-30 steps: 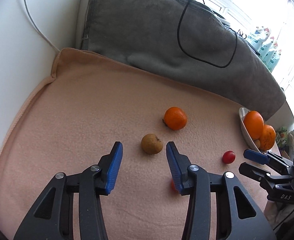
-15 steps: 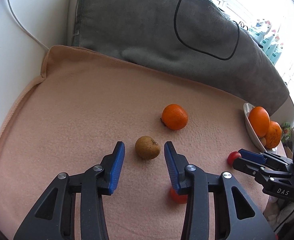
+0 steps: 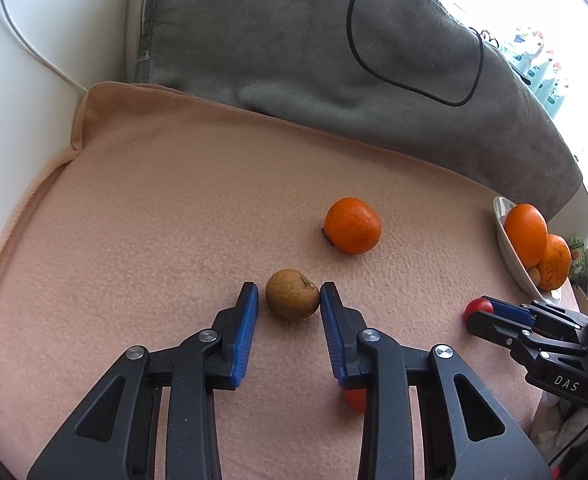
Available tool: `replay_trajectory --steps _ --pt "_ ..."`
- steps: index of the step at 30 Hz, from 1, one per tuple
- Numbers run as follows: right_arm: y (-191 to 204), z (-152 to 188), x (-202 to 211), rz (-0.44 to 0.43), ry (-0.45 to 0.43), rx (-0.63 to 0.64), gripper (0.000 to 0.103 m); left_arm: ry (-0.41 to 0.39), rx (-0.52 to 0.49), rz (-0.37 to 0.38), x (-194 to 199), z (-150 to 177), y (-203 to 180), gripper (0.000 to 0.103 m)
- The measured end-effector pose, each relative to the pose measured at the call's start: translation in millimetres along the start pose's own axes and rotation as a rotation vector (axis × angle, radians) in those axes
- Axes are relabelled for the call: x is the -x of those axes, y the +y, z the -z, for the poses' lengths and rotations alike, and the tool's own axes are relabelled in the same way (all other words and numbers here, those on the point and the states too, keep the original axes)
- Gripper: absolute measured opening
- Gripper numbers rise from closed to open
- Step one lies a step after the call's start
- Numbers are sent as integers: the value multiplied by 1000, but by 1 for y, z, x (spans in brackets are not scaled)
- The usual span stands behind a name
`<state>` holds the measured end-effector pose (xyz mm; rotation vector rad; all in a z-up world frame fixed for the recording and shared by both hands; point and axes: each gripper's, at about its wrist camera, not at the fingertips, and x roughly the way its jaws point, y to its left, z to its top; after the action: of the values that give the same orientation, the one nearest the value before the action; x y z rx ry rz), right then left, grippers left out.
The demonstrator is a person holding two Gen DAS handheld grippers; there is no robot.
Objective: Organize fruits
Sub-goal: 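Move the left tool to a brown kiwi while the right tool approaches a red cherry tomato, then grasp the kiwi with the left tool while the right tool grasps the tomato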
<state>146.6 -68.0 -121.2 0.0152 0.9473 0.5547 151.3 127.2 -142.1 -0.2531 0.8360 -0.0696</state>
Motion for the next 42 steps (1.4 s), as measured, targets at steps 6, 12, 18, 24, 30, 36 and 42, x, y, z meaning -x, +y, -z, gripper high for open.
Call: replay_trajectory --steps 6,12,18,24,30,36,42 --pt "1 1 -1 2 -5 1 27 -1 -7 -1 0 0 -1 26" --pt "-2 3 1 -3 -15 -3 27 -9 -3 2 5 3 0 26" --pt "-6 3 2 -16 -18 -17 26 -30 0 -3 14 6 0 26" --pt "-6 3 3 -14 -22 -15 26 -40 2 -3 25 10 0 26" --pt "-5 3 8 -18 -32 -13 26 -49 2 0 31 11 -3 26" --pt "-7 2 25 -33 -60 -21 26 -70 -10 7 42 9 -13 26" --pt "-13 2 47 -44 -98 -30 26 -93 -31 29 53 6 -29 26"
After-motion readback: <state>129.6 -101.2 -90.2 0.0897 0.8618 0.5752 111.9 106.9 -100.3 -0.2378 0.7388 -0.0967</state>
